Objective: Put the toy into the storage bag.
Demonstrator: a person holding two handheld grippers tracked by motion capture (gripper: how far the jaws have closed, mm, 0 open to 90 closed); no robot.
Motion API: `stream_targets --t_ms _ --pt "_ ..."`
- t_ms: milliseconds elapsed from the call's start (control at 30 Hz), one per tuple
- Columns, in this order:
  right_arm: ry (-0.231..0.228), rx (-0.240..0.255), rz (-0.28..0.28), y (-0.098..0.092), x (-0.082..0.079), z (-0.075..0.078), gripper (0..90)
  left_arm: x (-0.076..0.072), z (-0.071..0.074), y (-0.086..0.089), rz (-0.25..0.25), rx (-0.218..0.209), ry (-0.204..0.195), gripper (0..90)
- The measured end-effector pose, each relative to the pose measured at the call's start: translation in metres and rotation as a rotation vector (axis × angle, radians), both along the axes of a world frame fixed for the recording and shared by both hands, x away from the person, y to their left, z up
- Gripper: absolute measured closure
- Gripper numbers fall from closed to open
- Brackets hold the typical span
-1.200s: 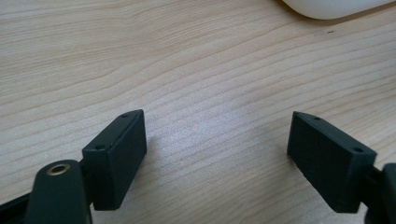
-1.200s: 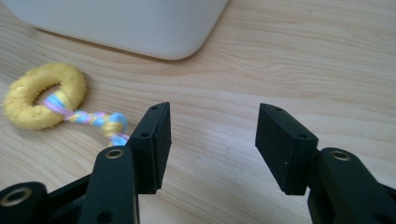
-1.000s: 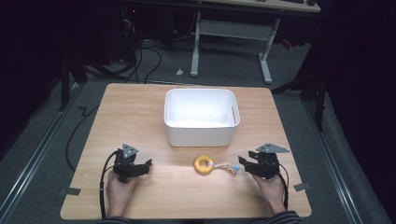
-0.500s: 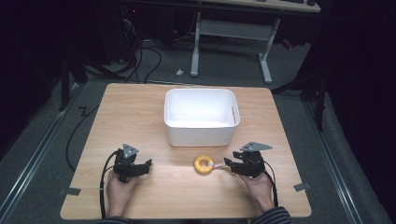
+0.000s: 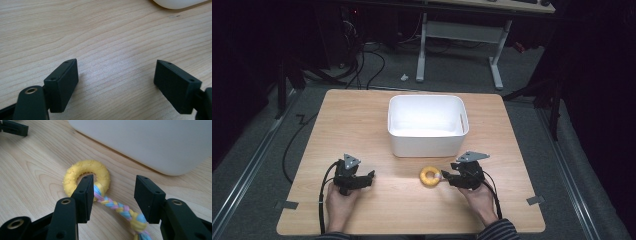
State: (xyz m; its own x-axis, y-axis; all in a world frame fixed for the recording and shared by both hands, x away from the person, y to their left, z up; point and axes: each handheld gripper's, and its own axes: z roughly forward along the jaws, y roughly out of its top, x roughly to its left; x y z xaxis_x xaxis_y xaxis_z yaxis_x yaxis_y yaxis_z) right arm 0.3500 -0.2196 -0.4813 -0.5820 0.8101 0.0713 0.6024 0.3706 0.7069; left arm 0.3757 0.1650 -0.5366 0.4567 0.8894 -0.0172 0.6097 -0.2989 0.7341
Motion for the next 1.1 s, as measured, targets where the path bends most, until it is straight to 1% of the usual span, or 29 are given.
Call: stream_targets --t_ms 100,133,167,200,367,400,500,633,767,833,867,900,1000,1067,1100 --pt "0.003 0.000 0.009 0.003 0.001 -0.001 50.4 0.000 0.000 0.000 0.000 0.000 0.000 20.1" --pt "0.008 -0.011 0.022 0.007 0.002 -0.003 50.4 0.000 0.000 0.000 0.000 0.000 0.000 20.1" --pt "0.008 -0.011 0.022 0.007 0.002 -0.003 50.4 0.000 0.000 0.000 0.000 0.000 0.000 20.1" --pt "0.014 -0.015 0.028 0.011 0.004 -0.005 50.4 0.000 0.000 0.000 0.000 0.000 0.000 20.1" --pt "0.030 -0.014 0.036 0.017 0.009 -0.010 50.4 0.000 0.000 0.000 0.000 0.000 0.000 20.1" --pt "0.040 -0.021 0.040 0.021 0.012 -0.013 50.8 0.000 0.000 0.000 0.000 0.000 0.000 20.1" --pt "0.043 -0.023 0.043 0.024 0.014 -0.015 51.1 0.000 0.000 0.000 0.000 0.000 0.000 20.1" --pt "0.058 -0.011 0.038 0.028 0.020 -0.020 53.3 0.000 0.000 0.000 0.000 0.000 0.000 20.1" --pt "0.074 -0.025 0.036 0.031 0.024 -0.023 54.0 0.000 0.000 0.000 0.000 0.000 0.000 20.1" --pt "0.090 -0.030 0.027 0.033 0.026 -0.024 54.5 0.000 0.000 0.000 0.000 0.000 0.000 20.1" --pt "0.095 -0.034 0.034 0.033 0.028 -0.024 54.9 0.000 0.000 0.000 0.000 0.000 0.000 20.1" --pt "0.100 -0.041 0.039 0.034 0.029 -0.024 55.2 0.000 0.000 0.000 0.000 0.000 0.000 20.1" --pt "0.113 -0.092 0.055 0.039 0.032 -0.024 56.1 0.000 0.000 0.000 0.000 0.000 0.000 20.1" --pt "0.116 -0.113 0.067 0.043 0.034 -0.024 57.1 0.000 0.000 0.000 0.000 0.000 0.000 20.1" --pt "0.116 -0.113 0.067 0.043 0.034 -0.024 57.1 0.000 0.000 0.000 0.000 0.000 0.000 20.1"
